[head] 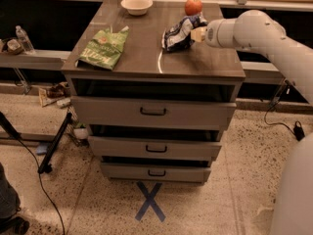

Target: Move blue chip bag near paper bowl

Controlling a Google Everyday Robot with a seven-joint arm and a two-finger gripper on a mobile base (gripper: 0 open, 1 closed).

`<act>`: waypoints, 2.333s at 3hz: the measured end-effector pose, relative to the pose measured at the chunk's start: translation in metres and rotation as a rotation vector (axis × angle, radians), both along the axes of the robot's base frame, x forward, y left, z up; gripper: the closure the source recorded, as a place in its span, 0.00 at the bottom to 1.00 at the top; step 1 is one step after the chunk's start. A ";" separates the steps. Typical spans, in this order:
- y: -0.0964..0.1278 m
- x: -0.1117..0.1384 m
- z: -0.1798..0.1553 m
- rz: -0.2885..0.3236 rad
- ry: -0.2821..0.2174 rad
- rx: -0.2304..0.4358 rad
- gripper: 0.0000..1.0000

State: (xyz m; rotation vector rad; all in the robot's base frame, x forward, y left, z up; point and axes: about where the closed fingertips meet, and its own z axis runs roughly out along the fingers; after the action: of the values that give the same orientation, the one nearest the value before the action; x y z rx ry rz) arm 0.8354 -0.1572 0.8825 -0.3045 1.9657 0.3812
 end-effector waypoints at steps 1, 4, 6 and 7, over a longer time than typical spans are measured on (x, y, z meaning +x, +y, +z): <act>0.019 0.034 0.007 0.031 -0.040 0.034 0.96; 0.042 0.114 0.029 -0.094 -0.084 0.035 1.00; 0.089 0.151 0.038 -0.102 -0.094 0.026 0.97; 0.106 0.158 0.043 -0.090 -0.105 0.024 0.75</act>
Offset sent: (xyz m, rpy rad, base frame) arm 0.0890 0.0249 0.0273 0.0636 -0.0970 -0.0142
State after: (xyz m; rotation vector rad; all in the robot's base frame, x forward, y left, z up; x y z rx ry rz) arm 0.9936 -0.0516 0.9257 -0.2156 1.8637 0.3240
